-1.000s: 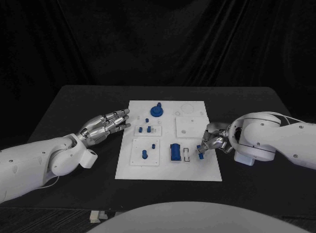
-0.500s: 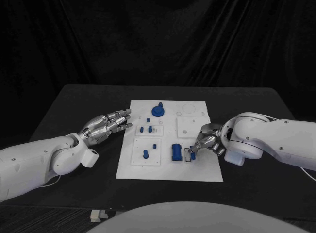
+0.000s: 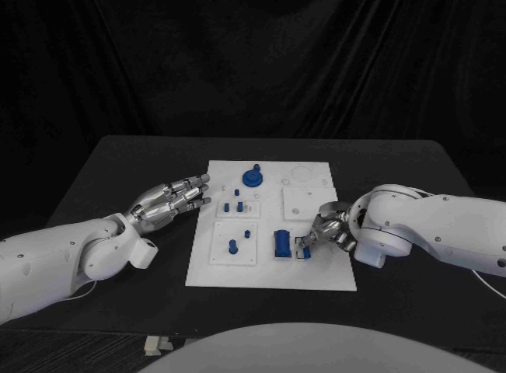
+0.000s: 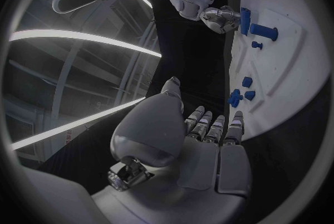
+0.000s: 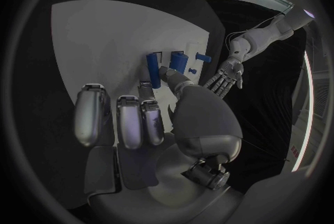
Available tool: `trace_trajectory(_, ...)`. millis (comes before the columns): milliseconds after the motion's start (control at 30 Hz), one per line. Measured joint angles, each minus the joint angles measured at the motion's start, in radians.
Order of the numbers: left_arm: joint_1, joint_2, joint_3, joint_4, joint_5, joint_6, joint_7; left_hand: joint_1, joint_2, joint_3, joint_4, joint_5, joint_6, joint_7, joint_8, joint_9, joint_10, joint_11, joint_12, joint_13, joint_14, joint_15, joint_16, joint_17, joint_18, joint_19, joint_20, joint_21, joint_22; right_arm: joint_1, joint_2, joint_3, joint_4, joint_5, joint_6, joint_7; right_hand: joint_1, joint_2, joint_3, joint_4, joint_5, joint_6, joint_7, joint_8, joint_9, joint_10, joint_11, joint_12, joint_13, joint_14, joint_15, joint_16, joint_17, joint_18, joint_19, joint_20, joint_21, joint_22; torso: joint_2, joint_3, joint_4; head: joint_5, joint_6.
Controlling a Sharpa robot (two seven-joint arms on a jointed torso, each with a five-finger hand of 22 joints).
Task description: Assemble the parts on the task board
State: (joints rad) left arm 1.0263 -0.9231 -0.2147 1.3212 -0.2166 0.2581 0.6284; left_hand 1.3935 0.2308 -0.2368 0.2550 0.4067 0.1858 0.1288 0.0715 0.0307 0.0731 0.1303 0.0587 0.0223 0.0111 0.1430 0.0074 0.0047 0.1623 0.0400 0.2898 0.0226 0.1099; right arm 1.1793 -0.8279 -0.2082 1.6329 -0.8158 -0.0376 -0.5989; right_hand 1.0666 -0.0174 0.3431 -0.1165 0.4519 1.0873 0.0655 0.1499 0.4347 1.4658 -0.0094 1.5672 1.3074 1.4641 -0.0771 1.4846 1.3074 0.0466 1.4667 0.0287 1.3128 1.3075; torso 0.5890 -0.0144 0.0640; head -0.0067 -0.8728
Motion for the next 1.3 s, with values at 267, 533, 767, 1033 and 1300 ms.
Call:
trace_trajectory(267,0.0,0.0,0.0,0.0,0.0,0.001,0.0,0.0,0.0,0.0,0.0,0.0,0.0,0.0,0.0,0.0,0.0,0.0,0.0,0.0,0.0,0.0,0.0,0.0,0.0,0.0,0.0,0.0,0.0,-0.003,0.006,0.001,-0.007,-0.008,-0.011,0.0,-0.017,-0.001,0.031,-0.031,-0.026,-0.004,-0.003,0.006,0.0,0.0,0.0,0.0,0.0,0.001,0.001,-0.001,0.0,0.0,0.0,0.0,-0.004,0.0,0.0,0.0,-0.0004,0.003,0.0)
trace_trajectory(533,0.0,0.0,0.0,-0.001,0.0,0.003,0.0,0.0,0.0,0.0,0.0,0.0,0.0,0.0,0.0,0.0,0.0,0.0,0.0,0.0,0.0,0.0,0.0,0.0,0.0,0.0,0.0,0.0,0.0,-0.004,0.008,0.001,-0.008,-0.012,-0.017,0.0,-0.024,0.006,0.034,-0.034,-0.067,-0.007,-0.006,0.011,0.0,0.0,0.0,0.0,0.0,0.001,0.002,-0.001,0.0,0.0,0.0,0.0,-0.004,0.0,0.0,0.0,-0.0003,0.003,0.0)
trace_trajectory(767,0.0,0.003,0.0,-0.002,0.0,0.005,-0.001,0.0,0.0,0.0,0.0,0.0,0.0,0.0,0.0,0.0,0.0,0.0,-0.001,0.0,0.0,0.0,0.0,0.0,0.0,0.0,0.0,0.0,0.0,-0.004,0.01,0.002,-0.007,-0.014,-0.017,0.001,-0.039,0.011,-0.004,0.004,-0.076,-0.001,-0.017,0.029,0.0,0.002,-0.009,0.0,0.0,0.002,-0.004,-0.001,0.0,0.0,0.0,0.0,-0.031,0.0,0.0,0.0,-0.0001,0.004,0.0)
trace_trajectory(1033,-0.001,0.005,0.0,-0.007,0.0,0.007,-0.003,0.004,0.004,0.0,0.0,0.0,0.0,0.0,0.0,0.0,0.0,0.0,-0.001,0.0,0.0,0.0,0.0,0.0,0.0,0.0,0.0,0.0,0.0,-0.006,0.01,0.001,-0.006,-0.014,-0.014,0.001,-0.083,0.005,-0.054,0.054,-0.133,0.01,-0.027,0.048,0.007,0.004,-0.018,0.0,0.001,0.002,-0.01,0.003,0.0,0.0,-0.002,-0.002,-0.031,0.0,0.0,0.0001,-0.0002,0.006,0.0)
trace_trajectory(1300,-0.001,0.007,0.0,-0.009,0.0,0.011,-0.007,0.004,0.004,0.0,0.0,0.0,0.0,0.0,0.0,0.0,0.0,0.0,-0.001,0.0,0.0,0.0,0.0,0.0,0.0,0.0,0.0,0.0,0.0,-0.007,0.011,0.0,-0.008,-0.015,-0.004,0.0,-0.11,0.003,-0.084,0.092,-0.186,0.006,-0.023,0.048,0.006,0.004,-0.018,0.0,0.001,0.002,-0.01,0.003,0.0,0.0,-0.004,-0.004,-0.039,0.0,0.0,0.0001,-0.0004,0.008,0.0)
